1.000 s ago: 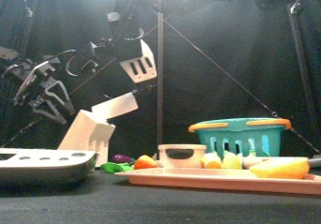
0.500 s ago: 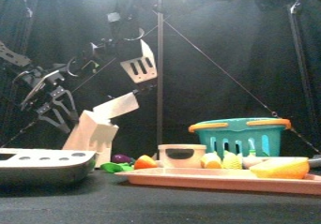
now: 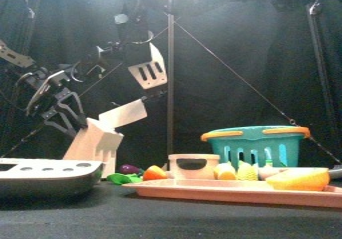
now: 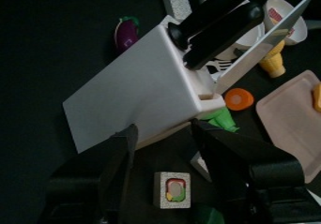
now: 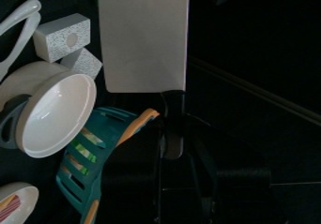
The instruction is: Place cleaver back in holder
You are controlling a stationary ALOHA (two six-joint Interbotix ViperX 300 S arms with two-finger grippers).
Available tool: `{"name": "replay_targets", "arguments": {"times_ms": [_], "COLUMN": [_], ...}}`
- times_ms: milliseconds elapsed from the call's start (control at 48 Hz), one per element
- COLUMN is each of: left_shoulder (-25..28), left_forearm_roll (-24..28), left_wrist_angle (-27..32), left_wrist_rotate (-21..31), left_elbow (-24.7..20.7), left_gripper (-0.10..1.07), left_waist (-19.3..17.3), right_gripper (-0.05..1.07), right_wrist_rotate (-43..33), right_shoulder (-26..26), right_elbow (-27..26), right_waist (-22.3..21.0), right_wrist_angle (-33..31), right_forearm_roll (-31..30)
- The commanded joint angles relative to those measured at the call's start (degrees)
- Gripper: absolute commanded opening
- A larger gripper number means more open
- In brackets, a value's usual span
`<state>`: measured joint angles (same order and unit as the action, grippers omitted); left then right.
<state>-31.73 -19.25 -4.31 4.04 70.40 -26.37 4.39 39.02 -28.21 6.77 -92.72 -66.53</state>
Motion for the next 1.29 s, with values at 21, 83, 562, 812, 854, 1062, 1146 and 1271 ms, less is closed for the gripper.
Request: {"name": "replay_targets", "arguments": {"times_ms": [21,83,562,812,854,1062,1146,1271], "left_shoulder": [0.1,0.1,0.1,0.2,0.4,2.5,3.6,5.2], "left_forearm_roll": [-0.1,-0.1,-0.1,-0.3,-0.4,-0.5,-0.5,-0.5], "left_wrist_angle": [-0.4,-0.4,-0.4,-0.5,-0.5,-0.8,-0.8,-1.2], "left_wrist_rotate": [-0.1,-0.1,-0.1,-0.1,-0.1,-0.1,-0.1,-0.1], "left_elbow": [-1.5,-1.6,-2.4,-2.5,-2.5,-3.2,-3.7,-4.5], "left_gripper": [0.87,0.87,0.87,0.87,0.87,0.87,0.87,0.87], "left_waist": [0.5,0.7,2.8,3.4,3.4,3.4,3.4,3.4], "right_gripper": [0.53,0.53,0.53,0.53,0.53,0.53,0.53,0.53], "right_wrist_rotate": [0.1,0.1,0.1,0.3,0.3,0.3,0.3,0.3], "right_shoulder": [-1.4,-1.4,-1.4,-1.4,-1.4,-1.4,-1.4,-1.4], "right_elbow": [-1.1,-1.1,-1.1,-1.1,-1.1,-2.3,-2.5,-2.4], "right_waist": [0.2,0.2,0.2,0.2,0.2,0.2,0.2,0.2], "right_wrist_angle": [0.5,0.7,2.0,2.4,2.5,3.6,4.0,4.0], "right_forearm_roll": [-0.3,-0.3,-0.9,-1.5,-1.8,-2.5,-2.5,-2.5]}}
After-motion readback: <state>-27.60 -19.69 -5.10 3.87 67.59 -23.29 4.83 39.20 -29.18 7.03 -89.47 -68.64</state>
